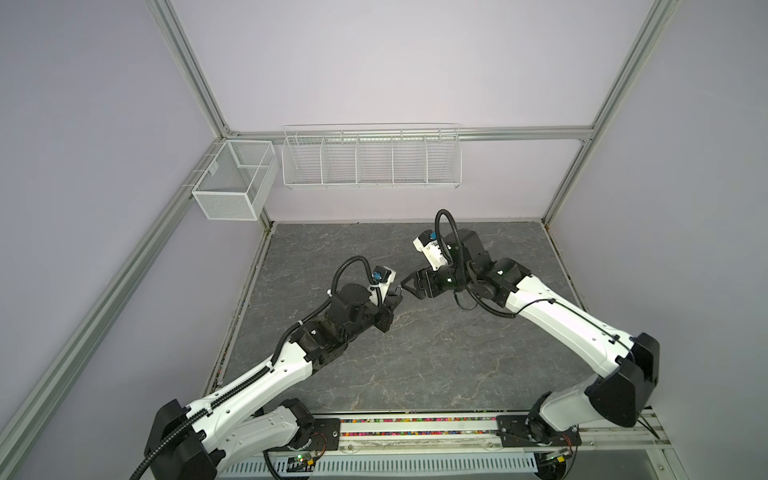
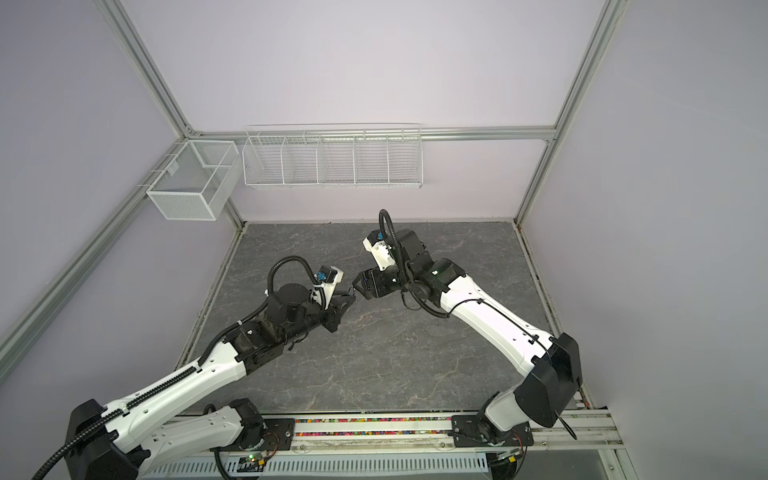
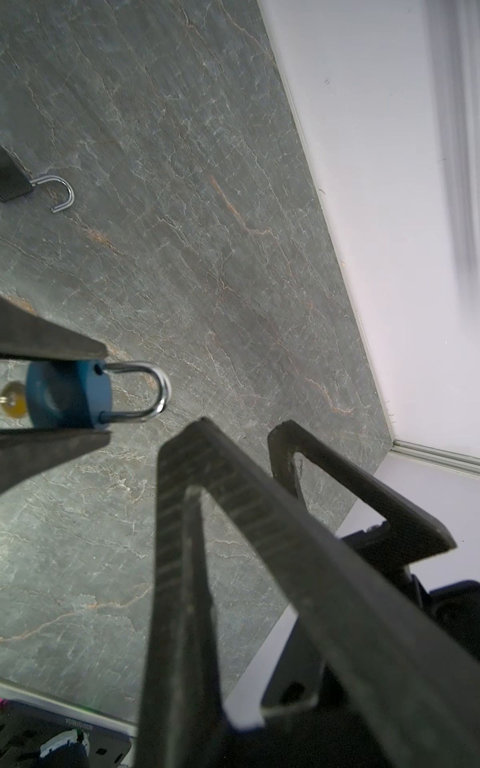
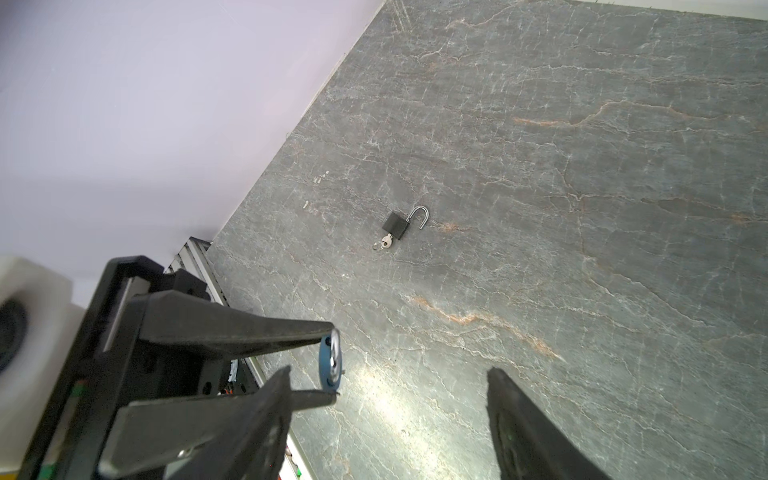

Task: Unlock with the key
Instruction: 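Open the right gripper off the key and draw it back while the left holds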

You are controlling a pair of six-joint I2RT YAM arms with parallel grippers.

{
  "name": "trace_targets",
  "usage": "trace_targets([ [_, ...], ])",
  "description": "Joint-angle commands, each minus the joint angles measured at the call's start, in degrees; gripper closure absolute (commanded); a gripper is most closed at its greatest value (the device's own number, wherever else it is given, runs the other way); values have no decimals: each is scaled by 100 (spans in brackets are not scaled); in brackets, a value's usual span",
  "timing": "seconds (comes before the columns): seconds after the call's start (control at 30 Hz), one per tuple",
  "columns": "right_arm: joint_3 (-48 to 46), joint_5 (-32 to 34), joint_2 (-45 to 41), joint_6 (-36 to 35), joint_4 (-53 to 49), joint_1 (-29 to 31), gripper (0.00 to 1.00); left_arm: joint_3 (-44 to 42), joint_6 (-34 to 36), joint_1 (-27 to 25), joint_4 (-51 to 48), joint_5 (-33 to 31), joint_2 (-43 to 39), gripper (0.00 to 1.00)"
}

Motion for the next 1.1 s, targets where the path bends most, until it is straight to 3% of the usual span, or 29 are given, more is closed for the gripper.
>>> trace_targets([
  [0.0, 191, -66, 119, -229, -143, -13, 24, 42, 84, 20, 206, 84, -2, 100],
  [1.07, 756, 561, 768, -515, -781, -29, 24, 54, 155, 20, 241, 24, 55, 100],
])
